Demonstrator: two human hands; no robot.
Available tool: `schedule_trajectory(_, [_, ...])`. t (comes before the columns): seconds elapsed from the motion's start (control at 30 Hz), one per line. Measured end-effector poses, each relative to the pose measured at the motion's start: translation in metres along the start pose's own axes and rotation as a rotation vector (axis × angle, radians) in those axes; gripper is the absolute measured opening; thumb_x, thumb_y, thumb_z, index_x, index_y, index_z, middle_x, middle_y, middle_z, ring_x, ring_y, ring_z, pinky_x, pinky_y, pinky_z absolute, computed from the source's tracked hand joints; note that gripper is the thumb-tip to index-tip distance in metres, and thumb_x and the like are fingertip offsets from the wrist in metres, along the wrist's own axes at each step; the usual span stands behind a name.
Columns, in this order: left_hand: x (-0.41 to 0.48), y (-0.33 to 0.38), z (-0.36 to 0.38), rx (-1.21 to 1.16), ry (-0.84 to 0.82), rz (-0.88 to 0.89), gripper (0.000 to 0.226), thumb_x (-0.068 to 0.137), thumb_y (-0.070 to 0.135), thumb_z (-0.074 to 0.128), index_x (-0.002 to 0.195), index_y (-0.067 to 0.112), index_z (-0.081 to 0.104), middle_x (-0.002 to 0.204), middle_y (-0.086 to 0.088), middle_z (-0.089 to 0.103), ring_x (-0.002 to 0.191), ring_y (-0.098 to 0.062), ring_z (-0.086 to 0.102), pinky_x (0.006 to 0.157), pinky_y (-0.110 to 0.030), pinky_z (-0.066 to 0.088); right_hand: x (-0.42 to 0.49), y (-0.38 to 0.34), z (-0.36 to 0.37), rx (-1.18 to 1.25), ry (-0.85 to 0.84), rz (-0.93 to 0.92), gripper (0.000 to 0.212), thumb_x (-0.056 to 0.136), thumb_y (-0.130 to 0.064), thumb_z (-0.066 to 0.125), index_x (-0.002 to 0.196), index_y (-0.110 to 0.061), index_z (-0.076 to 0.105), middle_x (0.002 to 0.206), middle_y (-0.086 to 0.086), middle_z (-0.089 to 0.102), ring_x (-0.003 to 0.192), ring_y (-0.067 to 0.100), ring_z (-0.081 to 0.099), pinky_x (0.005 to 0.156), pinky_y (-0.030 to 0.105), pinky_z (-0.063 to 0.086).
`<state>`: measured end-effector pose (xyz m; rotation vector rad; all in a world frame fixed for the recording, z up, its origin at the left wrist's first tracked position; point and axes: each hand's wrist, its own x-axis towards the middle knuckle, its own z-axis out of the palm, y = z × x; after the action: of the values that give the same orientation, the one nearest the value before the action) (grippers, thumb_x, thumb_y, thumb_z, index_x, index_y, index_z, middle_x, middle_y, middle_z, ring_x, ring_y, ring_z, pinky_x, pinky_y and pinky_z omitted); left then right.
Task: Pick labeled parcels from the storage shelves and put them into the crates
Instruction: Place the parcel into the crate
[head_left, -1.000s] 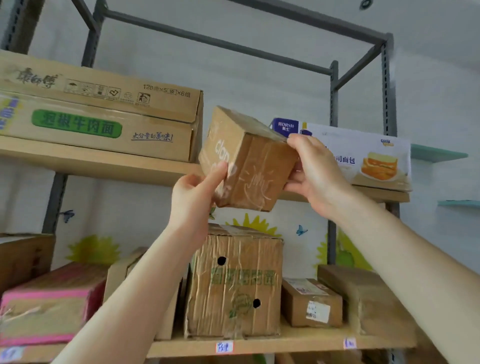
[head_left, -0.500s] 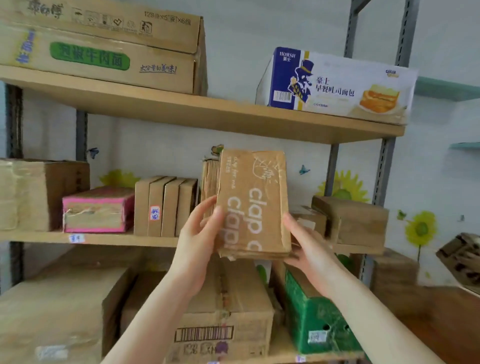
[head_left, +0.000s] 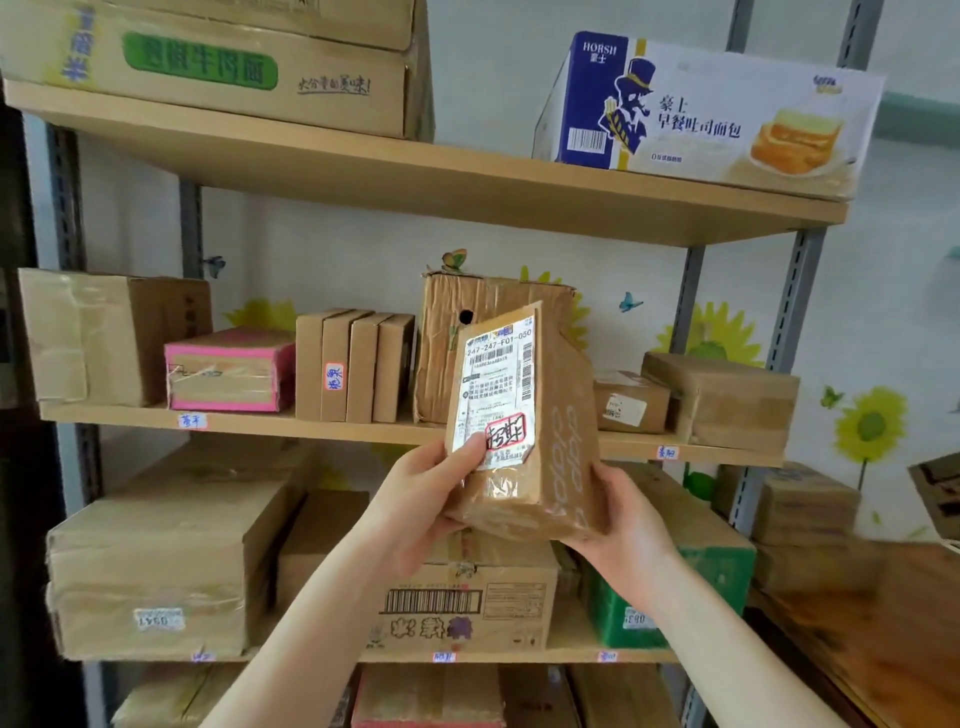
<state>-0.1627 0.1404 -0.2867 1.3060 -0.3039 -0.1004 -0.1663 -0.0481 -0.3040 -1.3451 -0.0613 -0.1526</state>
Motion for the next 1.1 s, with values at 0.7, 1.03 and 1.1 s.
schedule_trajectory(0.7, [0.007, -0.067, 0.024, 0.271, -0.054, -0.064, 0.033, 0.082, 0.032, 0.069, 0.108, 0.014, 0.062, 0.097, -0.002, 0.074, 0.089, -0.022, 0.071, 0.086, -0.043, 0.055, -0.034, 0.035, -0.027, -0.304, 0.118, 0.023, 0.037, 0.083, -0.054, 0.052, 0.114, -0.034, 0.056, 0.102, -0.019, 0.065, 0.093, -0.003, 0.057, 0.071, 0.019, 0.042])
schedule_trajectory(1.03, [-0.007, -0.163, 0.082, 0.364, -0.368, -0.273, 0.021, 0.084, 0.025, 0.066, 0.099, 0.013, 0.058, 0.103, -0.007, 0.067, 0.089, -0.02, 0.065, 0.082, -0.037, 0.055, -0.109, 0.107, -0.095, -0.073, 0.662, 0.147, 0.018, 0.095, -0.029, 0.05, 0.101, -0.019, 0.064, 0.108, 0.003, 0.068, 0.104, 0.022, 0.063, 0.096, 0.041, 0.048])
schedule_trajectory(1.1, [-0.025, -0.196, 0.105, 0.41, -0.487, -0.328, 0.016, 0.085, 0.025, 0.065, 0.094, 0.012, 0.061, 0.103, -0.012, 0.068, 0.087, -0.023, 0.065, 0.077, -0.038, 0.053, -0.143, 0.129, -0.119, -0.05, 0.819, 0.196, 0.018, 0.094, -0.032, 0.05, 0.097, -0.02, 0.063, 0.106, 0.003, 0.068, 0.102, 0.022, 0.064, 0.096, 0.042, 0.049])
